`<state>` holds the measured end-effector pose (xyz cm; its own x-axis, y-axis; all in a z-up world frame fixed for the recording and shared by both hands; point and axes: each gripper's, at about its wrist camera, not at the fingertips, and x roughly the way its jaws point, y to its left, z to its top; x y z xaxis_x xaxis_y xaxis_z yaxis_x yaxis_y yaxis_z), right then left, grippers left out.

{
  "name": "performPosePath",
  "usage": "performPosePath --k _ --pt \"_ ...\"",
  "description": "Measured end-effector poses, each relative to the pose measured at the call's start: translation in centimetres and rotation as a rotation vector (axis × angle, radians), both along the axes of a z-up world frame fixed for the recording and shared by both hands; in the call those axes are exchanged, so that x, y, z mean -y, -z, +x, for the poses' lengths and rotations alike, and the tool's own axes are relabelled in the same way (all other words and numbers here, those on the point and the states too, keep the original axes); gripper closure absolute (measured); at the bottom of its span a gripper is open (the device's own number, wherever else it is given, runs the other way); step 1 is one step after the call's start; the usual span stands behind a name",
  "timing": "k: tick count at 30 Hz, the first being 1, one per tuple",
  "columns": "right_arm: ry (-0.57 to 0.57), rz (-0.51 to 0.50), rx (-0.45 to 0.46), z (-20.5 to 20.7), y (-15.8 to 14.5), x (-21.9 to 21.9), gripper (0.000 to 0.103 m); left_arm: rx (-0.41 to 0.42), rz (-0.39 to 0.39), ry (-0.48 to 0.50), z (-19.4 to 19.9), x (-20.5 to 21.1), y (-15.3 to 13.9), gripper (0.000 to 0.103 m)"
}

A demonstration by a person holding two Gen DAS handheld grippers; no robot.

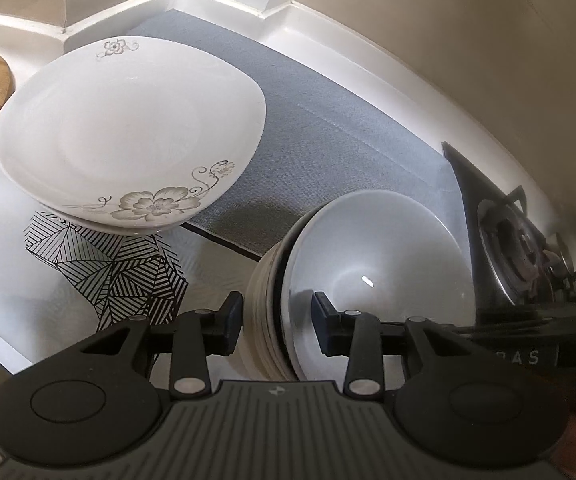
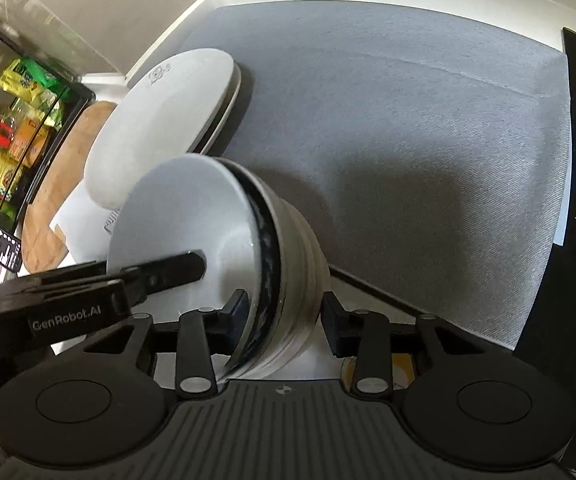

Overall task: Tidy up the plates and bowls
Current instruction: 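Carry the bowl stack with both tools over the flower-patterned plate stack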

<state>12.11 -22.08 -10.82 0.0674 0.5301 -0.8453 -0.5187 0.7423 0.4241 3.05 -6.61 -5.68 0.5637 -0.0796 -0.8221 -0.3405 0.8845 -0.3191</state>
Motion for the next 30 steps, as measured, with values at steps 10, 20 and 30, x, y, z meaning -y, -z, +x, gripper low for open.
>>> performPosePath --k 10,20,30 --pt "0.038 0.018 -0.043 0.4 0.5 0.3 0.055 -0.004 -0.031 0.045 0.6 -0.5 0.4 0.061" --pt "0.095 0.005 -0.027 -0.3 0.4 0.1 0.055 -0.005 -0.026 0.129 1.3 -1.2 0.4 0.064" --pt "0.326 0.062 0.002 -2.6 0.0 1.9 0.064 0.044 -0.013 0.267 2.4 -1.6 -0.4 0.067"
